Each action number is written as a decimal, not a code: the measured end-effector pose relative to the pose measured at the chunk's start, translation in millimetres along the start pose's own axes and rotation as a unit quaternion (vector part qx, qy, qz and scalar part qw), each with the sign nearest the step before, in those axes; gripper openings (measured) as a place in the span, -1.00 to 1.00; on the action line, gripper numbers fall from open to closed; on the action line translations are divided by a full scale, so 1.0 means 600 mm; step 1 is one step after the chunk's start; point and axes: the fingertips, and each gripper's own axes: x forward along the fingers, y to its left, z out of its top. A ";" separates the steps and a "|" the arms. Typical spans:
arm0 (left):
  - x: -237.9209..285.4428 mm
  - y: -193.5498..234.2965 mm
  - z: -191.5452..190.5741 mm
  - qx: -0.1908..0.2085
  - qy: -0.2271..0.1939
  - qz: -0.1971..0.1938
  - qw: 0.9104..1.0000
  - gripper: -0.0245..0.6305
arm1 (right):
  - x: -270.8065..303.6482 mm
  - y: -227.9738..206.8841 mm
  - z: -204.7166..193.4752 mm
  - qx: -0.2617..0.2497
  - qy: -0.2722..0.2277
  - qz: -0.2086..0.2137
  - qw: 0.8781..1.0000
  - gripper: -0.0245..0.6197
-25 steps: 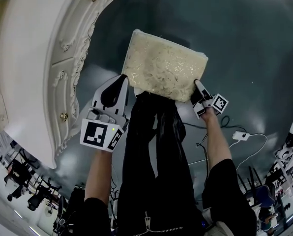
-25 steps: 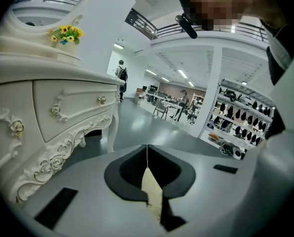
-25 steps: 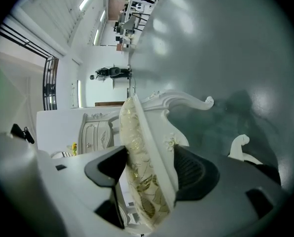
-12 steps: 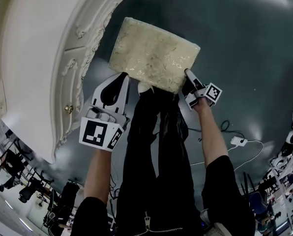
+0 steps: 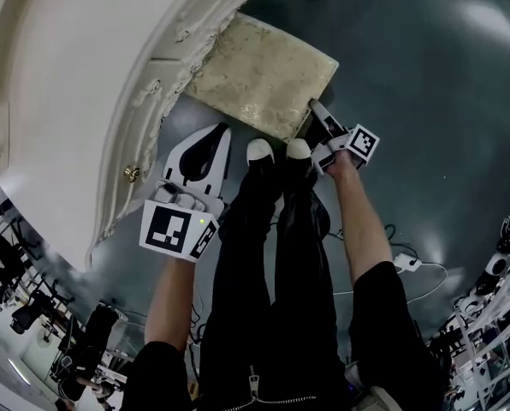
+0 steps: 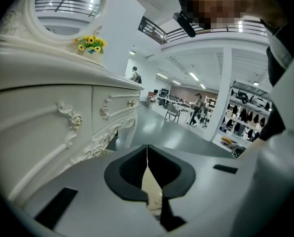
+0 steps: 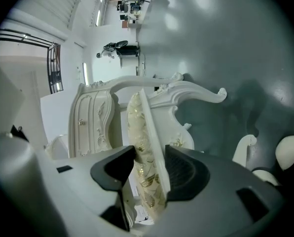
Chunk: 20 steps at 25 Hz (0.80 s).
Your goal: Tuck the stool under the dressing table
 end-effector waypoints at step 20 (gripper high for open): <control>-0.010 0.027 -0.039 -0.017 -0.026 0.037 0.999 -0.85 | 0.209 0.047 -0.046 -0.031 0.058 0.019 0.998 -0.33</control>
